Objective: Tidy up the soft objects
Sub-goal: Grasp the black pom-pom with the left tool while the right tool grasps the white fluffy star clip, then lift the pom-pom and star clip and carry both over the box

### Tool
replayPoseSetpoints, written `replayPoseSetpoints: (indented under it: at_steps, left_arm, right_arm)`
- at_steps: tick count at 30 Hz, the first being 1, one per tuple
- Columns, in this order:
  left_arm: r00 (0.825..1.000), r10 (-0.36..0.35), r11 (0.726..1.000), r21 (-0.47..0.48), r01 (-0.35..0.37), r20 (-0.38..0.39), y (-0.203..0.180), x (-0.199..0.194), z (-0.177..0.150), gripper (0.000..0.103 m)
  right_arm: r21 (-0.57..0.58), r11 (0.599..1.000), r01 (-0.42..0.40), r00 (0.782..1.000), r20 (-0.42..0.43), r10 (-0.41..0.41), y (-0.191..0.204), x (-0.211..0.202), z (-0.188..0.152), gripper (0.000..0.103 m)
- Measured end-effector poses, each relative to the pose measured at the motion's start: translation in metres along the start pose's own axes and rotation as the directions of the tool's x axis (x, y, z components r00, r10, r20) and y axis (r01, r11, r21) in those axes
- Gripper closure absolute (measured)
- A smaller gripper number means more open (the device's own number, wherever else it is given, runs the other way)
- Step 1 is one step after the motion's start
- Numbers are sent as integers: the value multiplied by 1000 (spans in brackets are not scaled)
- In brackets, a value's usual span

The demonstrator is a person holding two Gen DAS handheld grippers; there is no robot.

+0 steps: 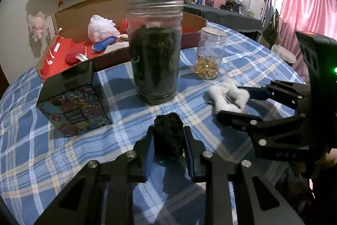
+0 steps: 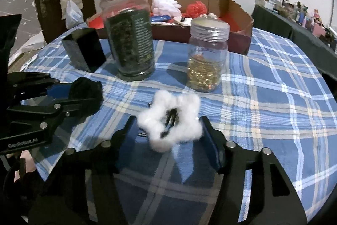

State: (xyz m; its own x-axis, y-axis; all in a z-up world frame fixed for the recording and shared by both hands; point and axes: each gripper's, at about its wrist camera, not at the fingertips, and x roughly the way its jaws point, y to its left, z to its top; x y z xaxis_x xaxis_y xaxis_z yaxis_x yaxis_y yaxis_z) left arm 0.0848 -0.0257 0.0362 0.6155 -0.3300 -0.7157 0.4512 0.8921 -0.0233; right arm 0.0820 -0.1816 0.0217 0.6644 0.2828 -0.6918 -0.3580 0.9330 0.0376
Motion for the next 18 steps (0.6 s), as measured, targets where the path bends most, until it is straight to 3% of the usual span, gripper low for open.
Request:
replayPoseSetpoints:
  at_steps: [10, 18]
  left_arm:
    - [997, 51, 999, 12, -52, 53, -4, -29, 10, 77]
    - [984, 111, 993, 34, -117, 138, -17, -77, 15, 77]
  right_arm:
    - [7, 999, -34, 997, 67, 34, 2, -29, 8, 49]
    - [-15, 998, -58, 990, 129, 60, 13, -62, 11, 49]
